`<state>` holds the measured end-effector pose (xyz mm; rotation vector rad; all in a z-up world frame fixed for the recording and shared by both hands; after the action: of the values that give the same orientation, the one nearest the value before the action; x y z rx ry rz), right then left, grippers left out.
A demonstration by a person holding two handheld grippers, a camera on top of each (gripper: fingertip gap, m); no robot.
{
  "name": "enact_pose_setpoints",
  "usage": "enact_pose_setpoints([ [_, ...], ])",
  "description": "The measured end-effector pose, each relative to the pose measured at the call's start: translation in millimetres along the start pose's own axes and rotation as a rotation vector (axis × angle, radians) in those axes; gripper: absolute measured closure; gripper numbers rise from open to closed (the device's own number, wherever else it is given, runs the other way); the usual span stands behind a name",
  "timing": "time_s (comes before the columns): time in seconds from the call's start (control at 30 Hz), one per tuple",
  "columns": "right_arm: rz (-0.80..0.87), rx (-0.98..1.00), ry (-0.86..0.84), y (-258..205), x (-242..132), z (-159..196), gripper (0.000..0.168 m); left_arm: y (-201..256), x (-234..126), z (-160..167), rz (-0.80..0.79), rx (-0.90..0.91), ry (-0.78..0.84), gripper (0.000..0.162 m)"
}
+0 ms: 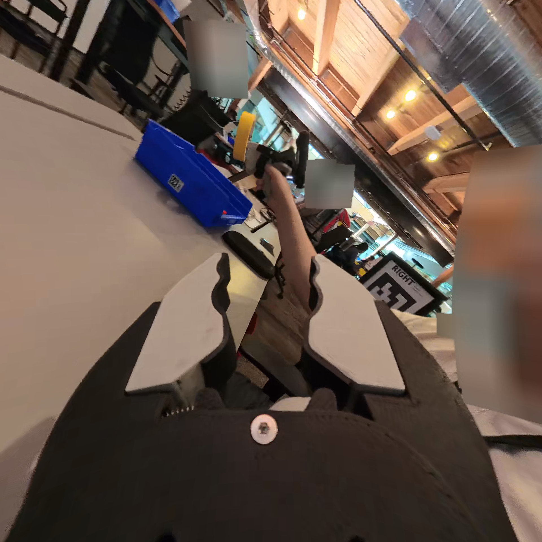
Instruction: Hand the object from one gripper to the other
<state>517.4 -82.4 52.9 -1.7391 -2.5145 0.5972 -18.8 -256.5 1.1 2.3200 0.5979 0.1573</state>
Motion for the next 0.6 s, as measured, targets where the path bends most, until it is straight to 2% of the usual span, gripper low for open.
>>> enact_pose_setpoints([
  [0.1,0.212,0.159,-0.313,94.0,20.6,23.4,0.158,-12.8,-20.0,12.2,-0.038,-0.053,0.002,0.113],
  [0.2,0.339,0.165,-0.537,135.3,40.9,51.0,0.157,-22.3,-34.9,21.3,-0.071,-0.086,0.007,0.116],
  [0.4,0.419,0.069,-0.772,151.5,89.3,63.9,0.157,-32.4,-61.2,17.5,-0.176,-0.096,0.021,0.119],
  [0.6,0.432,0.013,-0.838,154.4,125.6,68.0,0.155,-31.4,-74.8,13.7,-0.217,-0.077,0.059,0.121],
])
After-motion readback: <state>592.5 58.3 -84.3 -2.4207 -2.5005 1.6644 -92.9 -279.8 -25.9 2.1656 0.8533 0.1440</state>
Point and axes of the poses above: each gripper's, where its closed fingertips meet, x out along the fingers, z out of its underside, y = z × x across the jaws, the point moved 7 cm from there along -x, back along the fingers, and after that the axes turned 15 degrees about -z, right-handed, at the moved point
